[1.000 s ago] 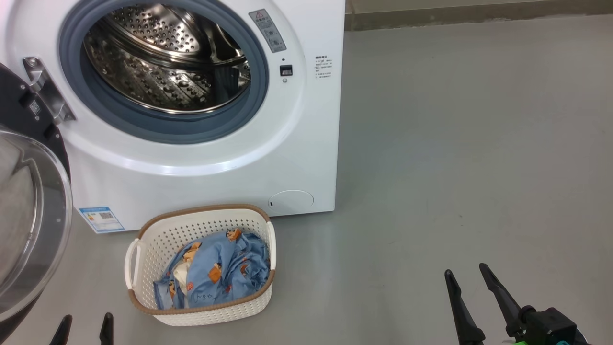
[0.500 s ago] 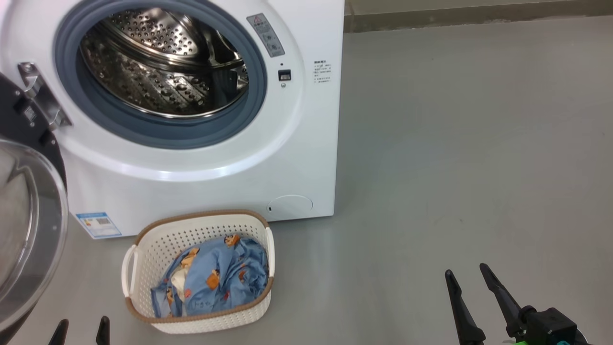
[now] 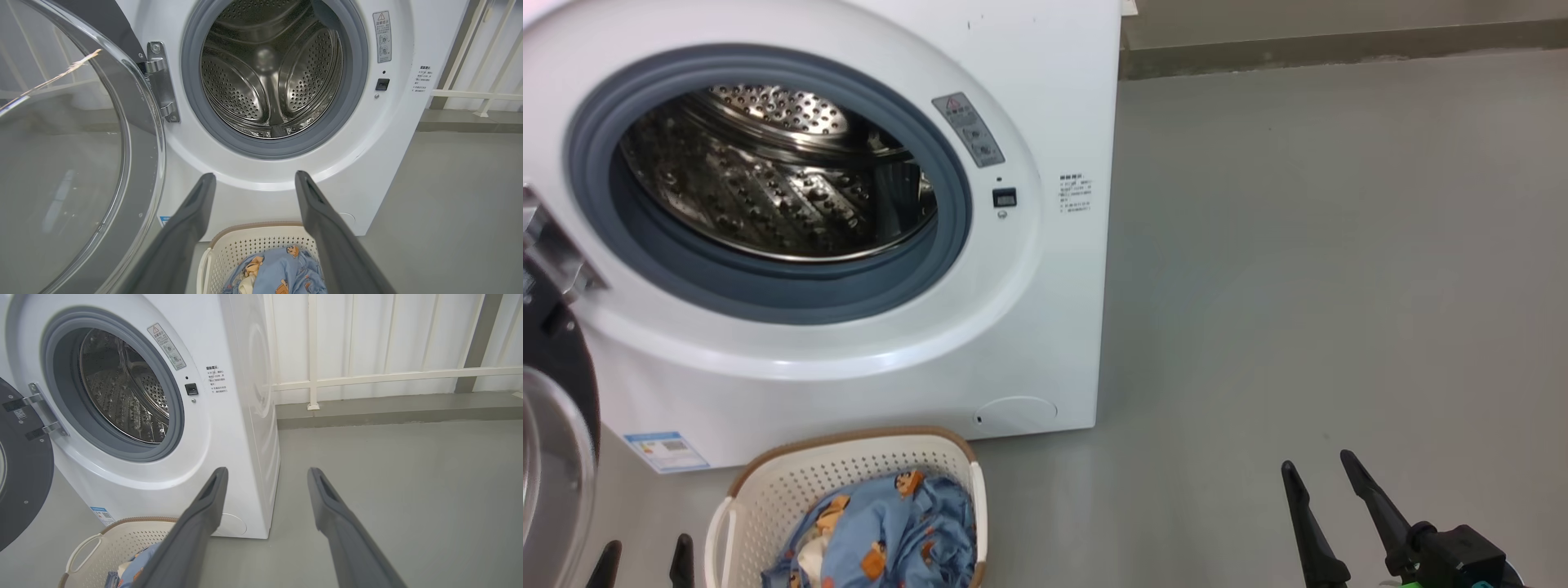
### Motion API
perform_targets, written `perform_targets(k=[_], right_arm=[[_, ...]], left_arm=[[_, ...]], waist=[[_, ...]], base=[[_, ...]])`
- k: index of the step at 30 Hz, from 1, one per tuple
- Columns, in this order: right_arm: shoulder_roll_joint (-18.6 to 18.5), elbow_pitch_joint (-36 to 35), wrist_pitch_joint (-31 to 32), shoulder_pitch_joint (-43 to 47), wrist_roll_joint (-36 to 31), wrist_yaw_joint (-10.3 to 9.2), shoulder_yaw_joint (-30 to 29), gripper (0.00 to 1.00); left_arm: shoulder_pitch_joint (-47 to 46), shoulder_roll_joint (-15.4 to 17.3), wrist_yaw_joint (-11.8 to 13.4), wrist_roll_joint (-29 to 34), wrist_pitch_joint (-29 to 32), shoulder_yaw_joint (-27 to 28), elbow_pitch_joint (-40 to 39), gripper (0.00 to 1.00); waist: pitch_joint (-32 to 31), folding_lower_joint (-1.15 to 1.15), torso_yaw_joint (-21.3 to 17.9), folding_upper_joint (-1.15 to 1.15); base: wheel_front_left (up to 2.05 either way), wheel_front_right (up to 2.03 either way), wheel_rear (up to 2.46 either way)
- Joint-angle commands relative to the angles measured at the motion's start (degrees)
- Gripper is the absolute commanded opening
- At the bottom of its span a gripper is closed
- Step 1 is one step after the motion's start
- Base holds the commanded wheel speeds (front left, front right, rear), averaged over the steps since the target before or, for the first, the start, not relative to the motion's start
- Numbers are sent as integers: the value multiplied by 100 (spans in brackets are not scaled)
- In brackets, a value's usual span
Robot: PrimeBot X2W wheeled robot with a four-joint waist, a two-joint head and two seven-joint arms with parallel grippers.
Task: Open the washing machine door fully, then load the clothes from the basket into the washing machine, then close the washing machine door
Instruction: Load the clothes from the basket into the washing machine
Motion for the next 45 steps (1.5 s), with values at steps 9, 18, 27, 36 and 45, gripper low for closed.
perform_targets(k=[9, 18, 27, 36, 45], right_arm=[[-26, -111, -69, -123, -16, 16, 149, 100], [-26, -102, -69, -124, 21, 16, 139, 100], [-26, -86, -69, -139, 64, 16, 170, 100], [-26, -208, -69, -211, 102, 16, 273, 100], [-26, -416, -69, -265, 157, 16, 390, 100]], left_arm=[[-309, 132, 31, 15, -32, 247, -22, 100], [-370, 220, 31, -147, -32, 176, 79, 100], [-418, 337, 31, -384, -32, 88, 198, 100], [-475, 516, 31, -779, -32, -80, 211, 100], [-652, 871, 31, -1220, -32, -421, 333, 100]], waist=[[73, 0, -6, 0], [117, 0, 6, 0], [299, 0, -14, 0], [831, 0, -106, 0], [1442, 0, -255, 0]], base=[[82, -82, 0], [2, -2, 0], [0, 0, 0], [0, 0, 0], [0, 0, 0]])
